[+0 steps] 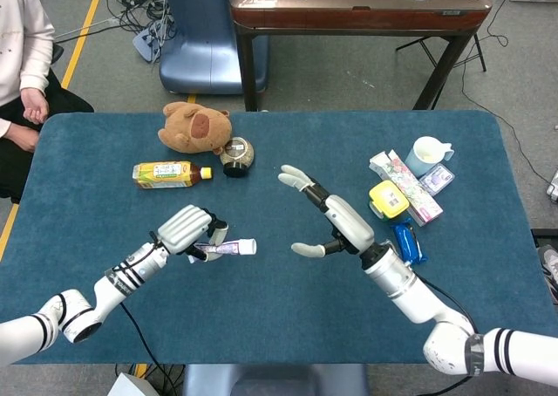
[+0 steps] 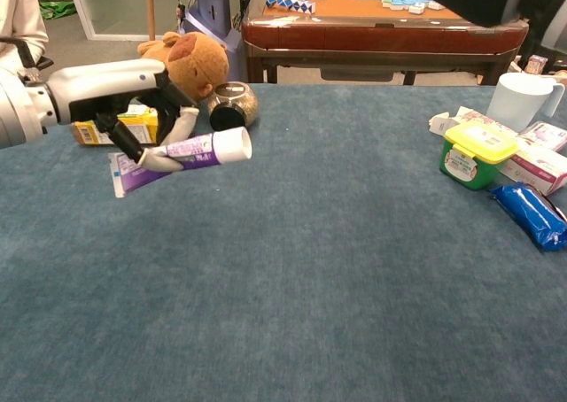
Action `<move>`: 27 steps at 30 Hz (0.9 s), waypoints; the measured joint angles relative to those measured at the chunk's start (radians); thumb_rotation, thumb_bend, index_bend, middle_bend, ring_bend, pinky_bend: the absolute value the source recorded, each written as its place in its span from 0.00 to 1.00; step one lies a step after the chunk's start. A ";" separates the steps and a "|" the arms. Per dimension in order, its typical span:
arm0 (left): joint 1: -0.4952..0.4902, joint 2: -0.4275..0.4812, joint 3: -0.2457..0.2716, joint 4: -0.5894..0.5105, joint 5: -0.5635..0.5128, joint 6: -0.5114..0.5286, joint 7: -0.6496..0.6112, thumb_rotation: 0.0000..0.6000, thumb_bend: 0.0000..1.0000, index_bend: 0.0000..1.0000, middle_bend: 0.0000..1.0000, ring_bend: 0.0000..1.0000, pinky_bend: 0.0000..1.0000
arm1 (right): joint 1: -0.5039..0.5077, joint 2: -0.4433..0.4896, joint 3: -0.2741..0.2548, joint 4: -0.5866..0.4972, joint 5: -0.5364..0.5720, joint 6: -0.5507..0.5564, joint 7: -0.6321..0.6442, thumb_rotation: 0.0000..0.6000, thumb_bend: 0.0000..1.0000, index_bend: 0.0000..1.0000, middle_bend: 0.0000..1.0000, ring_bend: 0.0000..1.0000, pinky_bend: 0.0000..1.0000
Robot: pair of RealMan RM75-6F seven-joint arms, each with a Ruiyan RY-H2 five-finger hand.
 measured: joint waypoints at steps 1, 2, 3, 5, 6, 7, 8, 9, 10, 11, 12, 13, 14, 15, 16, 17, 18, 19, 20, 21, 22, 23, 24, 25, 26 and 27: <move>-0.001 -0.006 0.009 0.015 0.003 -0.008 0.024 1.00 0.44 0.57 0.64 0.56 0.49 | -0.005 0.006 -0.003 0.002 0.000 0.003 -0.002 0.49 0.00 0.00 0.00 0.00 0.00; -0.002 -0.011 0.014 0.026 0.005 -0.014 0.039 1.00 0.44 0.56 0.63 0.55 0.49 | -0.011 0.013 -0.007 0.004 0.001 0.006 -0.004 0.49 0.00 0.00 0.00 0.00 0.00; -0.003 -0.015 0.019 0.035 0.005 -0.021 0.054 1.00 0.44 0.55 0.62 0.55 0.49 | -0.015 0.019 -0.011 0.005 0.001 0.007 -0.006 0.49 0.00 0.00 0.00 0.00 0.00; -0.004 -0.026 0.029 0.050 0.005 -0.037 0.087 1.00 0.44 0.54 0.61 0.54 0.49 | -0.024 0.032 -0.019 0.010 0.002 0.008 -0.015 0.49 0.00 0.00 0.00 0.00 0.00; -0.004 -0.031 0.033 0.056 0.003 -0.045 0.101 1.00 0.44 0.54 0.61 0.54 0.49 | -0.027 0.038 -0.022 0.012 0.002 0.008 -0.018 0.49 0.00 0.00 0.00 0.00 0.00; -0.004 -0.037 0.039 0.064 0.001 -0.055 0.118 1.00 0.44 0.53 0.60 0.53 0.49 | -0.030 0.043 -0.025 0.014 0.003 0.008 -0.022 0.49 0.00 0.00 0.00 0.00 0.00; -0.004 -0.041 0.042 0.070 -0.001 -0.063 0.131 1.00 0.44 0.53 0.59 0.52 0.49 | -0.034 0.049 -0.029 0.016 0.003 0.007 -0.027 0.49 0.00 0.00 0.00 0.00 0.00; -0.004 -0.044 0.046 0.076 -0.004 -0.072 0.144 1.00 0.44 0.51 0.58 0.51 0.49 | -0.037 0.054 -0.032 0.018 0.003 0.006 -0.030 0.49 0.00 0.00 0.00 0.00 0.00; -0.004 -0.049 0.050 0.083 -0.010 -0.083 0.159 1.00 0.44 0.50 0.57 0.50 0.49 | -0.040 0.060 -0.035 0.020 0.004 0.006 -0.033 0.49 0.00 0.00 0.00 0.00 0.00; -0.003 -0.052 0.052 0.087 -0.016 -0.091 0.169 1.00 0.44 0.48 0.54 0.49 0.49 | -0.045 0.067 -0.039 0.022 0.005 0.005 -0.036 0.49 0.00 0.00 0.00 0.00 0.00; -0.002 -0.054 0.054 0.089 -0.024 -0.099 0.176 1.00 0.44 0.46 0.52 0.47 0.49 | -0.049 0.073 -0.041 0.024 0.005 0.006 -0.037 0.49 0.00 0.00 0.00 0.00 0.00; 0.000 -0.055 0.056 0.092 -0.036 -0.110 0.185 1.00 0.44 0.45 0.50 0.45 0.49 | -0.053 0.078 -0.044 0.025 0.006 0.006 -0.038 0.49 0.00 0.00 0.00 0.00 0.00; 0.002 -0.056 0.056 0.093 -0.045 -0.117 0.191 1.00 0.44 0.41 0.48 0.42 0.48 | -0.058 0.085 -0.048 0.027 0.006 0.007 -0.038 0.49 0.00 0.00 0.00 0.00 0.00; 0.004 -0.055 0.057 0.093 -0.054 -0.124 0.196 1.00 0.44 0.37 0.45 0.39 0.47 | -0.062 0.090 -0.051 0.029 0.006 0.007 -0.038 0.49 0.00 0.00 0.00 0.00 0.00; 0.007 -0.053 0.057 0.092 -0.068 -0.134 0.204 1.00 0.44 0.33 0.42 0.36 0.45 | -0.065 0.096 -0.055 0.031 0.006 0.007 -0.038 0.49 0.00 0.00 0.00 0.00 0.00; 0.010 -0.049 0.056 0.090 -0.078 -0.140 0.210 1.00 0.43 0.28 0.38 0.33 0.43 | -0.070 0.103 -0.060 0.034 0.005 0.006 -0.039 0.49 0.00 0.00 0.00 0.00 0.00; 0.013 -0.045 0.055 0.087 -0.089 -0.144 0.215 1.00 0.43 0.24 0.34 0.31 0.41 | -0.074 0.110 -0.065 0.036 0.004 0.006 -0.040 0.49 0.00 0.00 0.00 0.00 0.00; 0.019 -0.036 0.052 0.079 -0.103 -0.147 0.221 1.00 0.43 0.21 0.31 0.29 0.39 | -0.078 0.116 -0.069 0.039 0.003 0.005 -0.042 0.49 0.00 0.00 0.00 0.00 0.00; 0.025 -0.028 0.050 0.071 -0.113 -0.146 0.225 1.00 0.42 0.17 0.29 0.28 0.38 | -0.084 0.126 -0.075 0.042 0.002 0.005 -0.046 0.49 0.00 0.00 0.00 0.00 0.00; 0.032 -0.020 0.046 0.062 -0.123 -0.142 0.229 1.00 0.41 0.15 0.28 0.27 0.37 | -0.089 0.133 -0.079 0.045 0.002 0.005 -0.051 0.49 0.00 0.00 0.00 0.00 0.00; 0.042 -0.011 0.041 0.052 -0.134 -0.131 0.234 1.00 0.40 0.14 0.27 0.26 0.36 | -0.093 0.141 -0.083 0.048 0.002 0.004 -0.057 0.49 0.00 0.00 0.00 0.00 0.00; 0.051 -0.005 0.036 0.044 -0.143 -0.119 0.238 1.00 0.39 0.13 0.26 0.26 0.36 | -0.099 0.151 -0.088 0.053 0.003 0.004 -0.069 0.49 0.00 0.00 0.00 0.00 0.00; 0.062 0.003 0.030 0.034 -0.154 -0.104 0.242 1.00 0.38 0.13 0.26 0.26 0.36 | -0.104 0.157 -0.092 0.056 0.004 0.003 -0.080 0.49 0.00 0.00 0.00 0.00 0.00; 0.079 0.013 0.023 0.019 -0.171 -0.081 0.248 1.00 0.37 0.13 0.26 0.26 0.36 | -0.109 0.164 -0.096 0.058 0.006 0.003 -0.092 0.49 0.00 0.00 0.00 0.00 0.00; 0.093 0.021 0.017 0.007 -0.184 -0.063 0.253 1.00 0.36 0.13 0.26 0.26 0.36 | -0.117 0.174 -0.102 0.061 0.010 0.003 -0.110 0.49 0.00 0.00 0.00 0.00 0.00; 0.109 0.029 0.012 -0.006 -0.197 -0.044 0.259 1.00 0.36 0.13 0.26 0.26 0.36 | -0.124 0.182 -0.107 0.063 0.015 0.002 -0.124 0.52 0.00 0.00 0.00 0.00 0.00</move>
